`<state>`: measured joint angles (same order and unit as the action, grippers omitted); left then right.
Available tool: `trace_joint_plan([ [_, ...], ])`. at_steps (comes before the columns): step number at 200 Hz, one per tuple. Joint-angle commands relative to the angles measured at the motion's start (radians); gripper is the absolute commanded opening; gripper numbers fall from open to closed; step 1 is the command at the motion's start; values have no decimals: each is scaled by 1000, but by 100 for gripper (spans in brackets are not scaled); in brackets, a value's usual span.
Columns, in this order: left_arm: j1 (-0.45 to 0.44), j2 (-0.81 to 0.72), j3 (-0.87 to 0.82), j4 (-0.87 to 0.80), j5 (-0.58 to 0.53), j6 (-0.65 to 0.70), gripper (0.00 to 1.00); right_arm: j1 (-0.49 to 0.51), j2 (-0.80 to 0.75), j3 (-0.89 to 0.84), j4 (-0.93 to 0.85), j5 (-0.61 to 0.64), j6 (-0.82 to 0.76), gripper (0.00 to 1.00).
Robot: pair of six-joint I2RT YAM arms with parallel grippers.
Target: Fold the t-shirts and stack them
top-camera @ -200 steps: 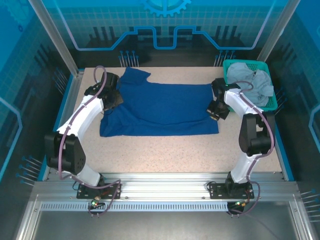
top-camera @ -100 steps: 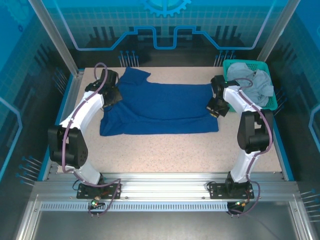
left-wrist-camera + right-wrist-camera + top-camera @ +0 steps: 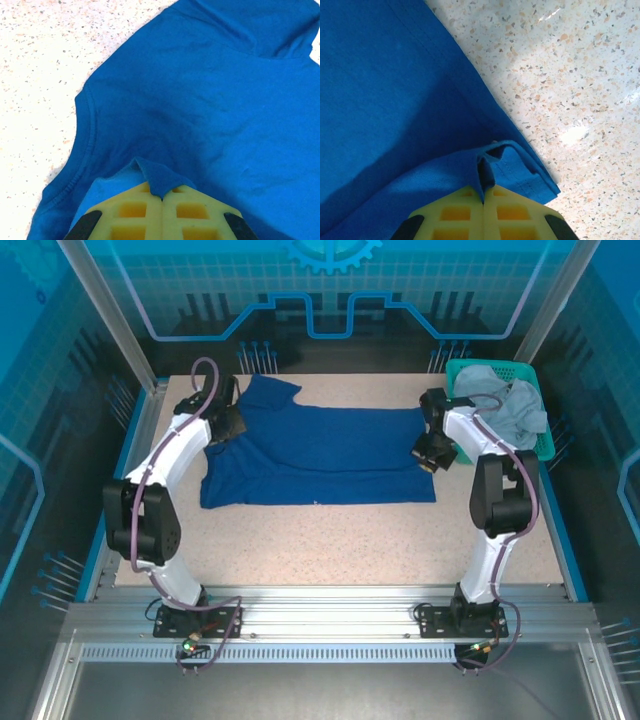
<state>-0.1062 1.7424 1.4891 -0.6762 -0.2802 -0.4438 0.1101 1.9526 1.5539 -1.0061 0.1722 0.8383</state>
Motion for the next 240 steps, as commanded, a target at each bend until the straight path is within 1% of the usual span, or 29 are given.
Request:
trace_joint_plan([
  [1, 17, 33, 41, 21, 16, 31, 0, -14, 30, 36, -47, 27, 26, 0],
  [11, 20, 48, 52, 26, 32, 37, 0, -13, 40, 48, -53, 31, 29, 0],
  [14, 20, 51, 55, 28, 36, 39, 2, -13, 43, 52, -57, 32, 30, 0],
  [32, 30, 84, 95, 13, 70, 51, 24, -16, 66, 78, -70, 28, 33, 0],
  [38, 34, 92, 111, -4, 73, 52, 30, -20, 75, 84, -71, 18, 31, 0],
  [44, 37, 95, 122, -20, 75, 49, 38, -25, 78, 84, -62, -6, 26, 0],
  [58, 53, 71, 124, -53, 78, 25, 54, -37, 59, 72, -49, -31, 18, 14],
  [69, 65, 31, 103, -75, 82, -1, 58, -43, 16, 45, -33, -35, 8, 30],
  [75, 71, 5, 87, -94, 86, -20, 58, -45, -10, 28, -25, -36, 2, 37],
  [82, 78, -25, 60, -116, 91, -42, 59, -45, -42, 6, -16, -34, -3, 43],
  [94, 95, -80, -8, -159, 98, -92, 57, -44, -96, -43, -2, -41, -8, 47],
  [111, 152, -160, -151, -186, 176, -188, 55, -33, -170, -131, 23, -66, -16, 48],
  [123, 203, -201, -249, -199, 236, -239, 55, -17, -216, -203, 39, -78, -25, 47],
  [147, 310, -254, -403, -138, 353, -280, 57, -1, -305, -357, 98, -112, -46, 47],
  [155, 344, -250, -438, -113, 405, -291, 58, -4, -332, -403, 116, -117, -53, 49],
  [168, 376, -244, -483, -53, 468, -298, 58, -23, -366, -469, 150, -144, -63, 52],
  [188, 382, -227, -523, 44, 523, -302, 57, -69, -386, -544, 210, -207, -77, 52],
  [201, 381, -207, -540, 77, 539, -306, 56, -92, -378, -554, 220, -217, -89, 52],
  [210, 382, -187, -543, 77, 533, -301, 52, -101, -368, -554, 219, -217, -94, 51],
  [222, 382, -156, -535, 52, 501, -282, 48, -116, -355, -554, 217, -222, -95, 51],
  [240, 382, -127, -524, 29, 448, -252, 45, -134, -345, -556, 212, -212, -88, 51],
])
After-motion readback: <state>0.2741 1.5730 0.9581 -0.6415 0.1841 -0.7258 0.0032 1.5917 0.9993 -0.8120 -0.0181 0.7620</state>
